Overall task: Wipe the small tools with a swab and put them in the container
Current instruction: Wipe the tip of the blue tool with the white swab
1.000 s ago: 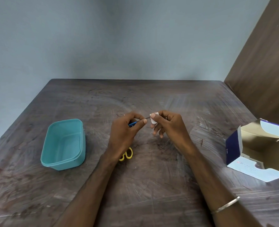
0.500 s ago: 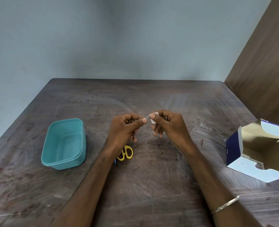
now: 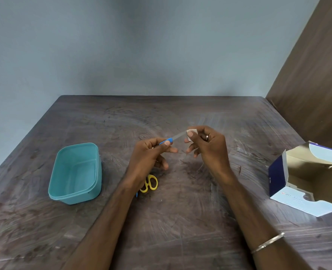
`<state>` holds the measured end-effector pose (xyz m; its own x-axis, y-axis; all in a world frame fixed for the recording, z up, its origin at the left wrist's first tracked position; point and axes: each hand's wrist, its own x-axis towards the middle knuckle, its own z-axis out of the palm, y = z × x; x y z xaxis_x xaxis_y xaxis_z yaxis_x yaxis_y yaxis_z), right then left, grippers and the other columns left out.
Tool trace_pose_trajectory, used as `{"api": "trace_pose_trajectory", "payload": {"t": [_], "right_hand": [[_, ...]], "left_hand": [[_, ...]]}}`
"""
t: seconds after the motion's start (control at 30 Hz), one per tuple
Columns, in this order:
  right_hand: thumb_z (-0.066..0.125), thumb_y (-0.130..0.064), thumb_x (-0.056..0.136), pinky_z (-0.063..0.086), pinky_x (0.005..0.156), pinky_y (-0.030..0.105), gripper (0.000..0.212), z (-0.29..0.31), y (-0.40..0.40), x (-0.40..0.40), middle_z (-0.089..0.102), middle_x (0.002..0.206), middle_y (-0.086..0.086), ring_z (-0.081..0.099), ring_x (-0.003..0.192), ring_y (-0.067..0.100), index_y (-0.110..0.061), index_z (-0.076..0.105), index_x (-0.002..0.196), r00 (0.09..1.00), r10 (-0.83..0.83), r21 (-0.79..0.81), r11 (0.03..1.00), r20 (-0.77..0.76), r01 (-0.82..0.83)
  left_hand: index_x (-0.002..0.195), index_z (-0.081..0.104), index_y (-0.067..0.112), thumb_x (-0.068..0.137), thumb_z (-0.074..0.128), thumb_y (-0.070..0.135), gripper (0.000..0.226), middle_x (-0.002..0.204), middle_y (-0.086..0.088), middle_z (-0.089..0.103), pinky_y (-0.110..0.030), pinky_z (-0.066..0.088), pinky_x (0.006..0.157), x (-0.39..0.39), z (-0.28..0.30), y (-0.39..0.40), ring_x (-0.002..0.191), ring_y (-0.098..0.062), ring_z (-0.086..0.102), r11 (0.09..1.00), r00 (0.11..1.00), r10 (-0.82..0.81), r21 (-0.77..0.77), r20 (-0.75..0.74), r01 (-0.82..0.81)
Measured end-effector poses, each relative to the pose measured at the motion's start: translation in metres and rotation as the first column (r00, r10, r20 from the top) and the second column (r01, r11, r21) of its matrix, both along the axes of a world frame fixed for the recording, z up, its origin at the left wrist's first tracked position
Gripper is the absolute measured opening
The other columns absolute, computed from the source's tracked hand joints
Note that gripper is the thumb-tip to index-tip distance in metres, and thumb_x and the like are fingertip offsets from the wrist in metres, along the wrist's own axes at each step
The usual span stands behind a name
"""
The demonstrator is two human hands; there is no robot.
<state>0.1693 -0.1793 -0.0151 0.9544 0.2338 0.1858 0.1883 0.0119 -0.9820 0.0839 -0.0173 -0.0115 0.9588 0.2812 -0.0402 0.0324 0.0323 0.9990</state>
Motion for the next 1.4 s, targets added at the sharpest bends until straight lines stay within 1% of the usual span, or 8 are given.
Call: {"api": "trace_pose_trajectory", "payload": {"t": [0.1, 0.27, 0.4, 0.63, 0.97, 1.1, 1.23, 1.4], "right_hand": [[0.069, -0.014, 0.093, 0.045, 0.042, 0.025, 0.013, 0.001, 0.001, -0.002, 0.077, 0.079, 0.006, 0.068, 0.052, 0.021, -0.004, 0.067, 0.102, 0.998, -0.033, -0.003, 0.999, 0.05, 0.033], [0.074, -0.02, 0.089, 0.045, 0.05, 0.018, 0.005, -0.001, 0.009, -0.013, 0.074, 0.075, 0.002, 0.067, 0.057, 0.018, -0.024, 0.073, 0.086, 0.982, 0.13, -0.168, 0.98, 0.137, -0.106], [0.074, -0.016, 0.089, 0.045, 0.049, 0.017, 0.006, 0.001, 0.011, -0.015, 0.074, 0.078, 0.008, 0.063, 0.054, 0.018, -0.01, 0.076, 0.091, 0.979, 0.166, -0.154, 0.977, 0.116, -0.148], [0.076, -0.017, 0.088, 0.047, 0.044, 0.026, 0.006, -0.002, 0.01, -0.013, 0.075, 0.081, 0.009, 0.063, 0.053, 0.02, -0.014, 0.074, 0.092, 0.992, 0.104, -0.104, 0.99, 0.067, -0.097], [0.081, -0.01, 0.081, 0.044, 0.041, 0.028, 0.041, 0.002, 0.01, -0.015, 0.073, 0.078, 0.005, 0.06, 0.049, 0.017, -0.007, 0.054, 0.113, 0.98, 0.169, 0.044, 0.985, -0.109, -0.165], [0.081, -0.013, 0.082, 0.046, 0.045, 0.029, 0.026, 0.002, 0.008, -0.015, 0.075, 0.083, 0.014, 0.061, 0.052, 0.018, -0.007, 0.068, 0.104, 0.965, 0.202, 0.043, 0.979, -0.164, -0.198], [0.076, -0.017, 0.087, 0.047, 0.045, 0.029, 0.009, 0.002, 0.006, -0.015, 0.075, 0.078, 0.008, 0.061, 0.052, 0.019, -0.011, 0.074, 0.094, 0.972, 0.184, 0.039, 0.983, -0.148, -0.18], [0.081, -0.011, 0.081, 0.047, 0.045, 0.029, 0.016, 0.001, 0.007, -0.015, 0.072, 0.074, 0.006, 0.061, 0.053, 0.018, -0.008, 0.071, 0.094, 0.959, 0.217, 0.044, 0.976, -0.182, -0.212]], "left_hand": [[0.109, 0.067, 0.006, 0.099, 0.059, 0.024, 0.022, 0.1, -0.003, 0.078, -0.031, 0.054, 0.058, 0.003, -0.001, -0.001, 0.054, -0.025, 0.061, 1.0, 1.0, 0.007, -0.021, -0.01, -0.007], [0.11, 0.064, 0.003, 0.1, 0.058, 0.021, 0.022, 0.098, -0.003, 0.078, -0.029, 0.054, 0.053, 0.003, 0.0, -0.006, 0.059, -0.026, 0.064, 0.993, 0.997, 0.076, -0.087, -0.014, -0.077], [0.103, 0.071, 0.006, 0.096, 0.062, 0.018, 0.016, 0.091, -0.005, 0.077, -0.03, 0.053, 0.051, 0.004, 0.0, -0.009, 0.058, -0.019, 0.063, 0.983, 0.99, 0.138, -0.12, -0.014, -0.139], [0.098, 0.078, 0.012, 0.089, 0.068, 0.008, 0.014, 0.055, 0.003, 0.059, -0.026, 0.048, 0.046, 0.001, 0.002, -0.008, 0.055, -0.018, 0.046, 0.993, 0.995, 0.1, -0.059, 0.0, -0.1], [0.111, 0.076, 0.018, 0.087, 0.073, 0.008, 0.026, 0.07, 0.0, 0.071, -0.03, 0.051, 0.055, -0.002, 0.0, -0.005, 0.058, -0.021, 0.053, 0.992, 0.998, 0.0, 0.123, 0.069, -0.009], [0.11, 0.076, 0.018, 0.084, 0.075, 0.007, 0.028, 0.081, -0.002, 0.074, -0.029, 0.052, 0.054, -0.001, -0.001, -0.002, 0.059, -0.018, 0.056, 0.988, 0.998, -0.009, 0.157, 0.07, -0.002], [0.111, 0.076, 0.017, 0.082, 0.076, 0.006, 0.03, 0.086, -0.006, 0.076, -0.029, 0.055, 0.057, -0.002, 0.0, 0.0, 0.059, -0.016, 0.059, 0.986, 0.998, -0.033, 0.167, 0.062, 0.023], [0.111, 0.076, 0.012, 0.082, 0.076, 0.004, 0.03, 0.084, -0.005, 0.076, -0.029, 0.054, 0.057, -0.002, 0.0, 0.002, 0.06, -0.017, 0.06, 0.987, 0.998, -0.046, 0.159, 0.05, 0.037]]}}
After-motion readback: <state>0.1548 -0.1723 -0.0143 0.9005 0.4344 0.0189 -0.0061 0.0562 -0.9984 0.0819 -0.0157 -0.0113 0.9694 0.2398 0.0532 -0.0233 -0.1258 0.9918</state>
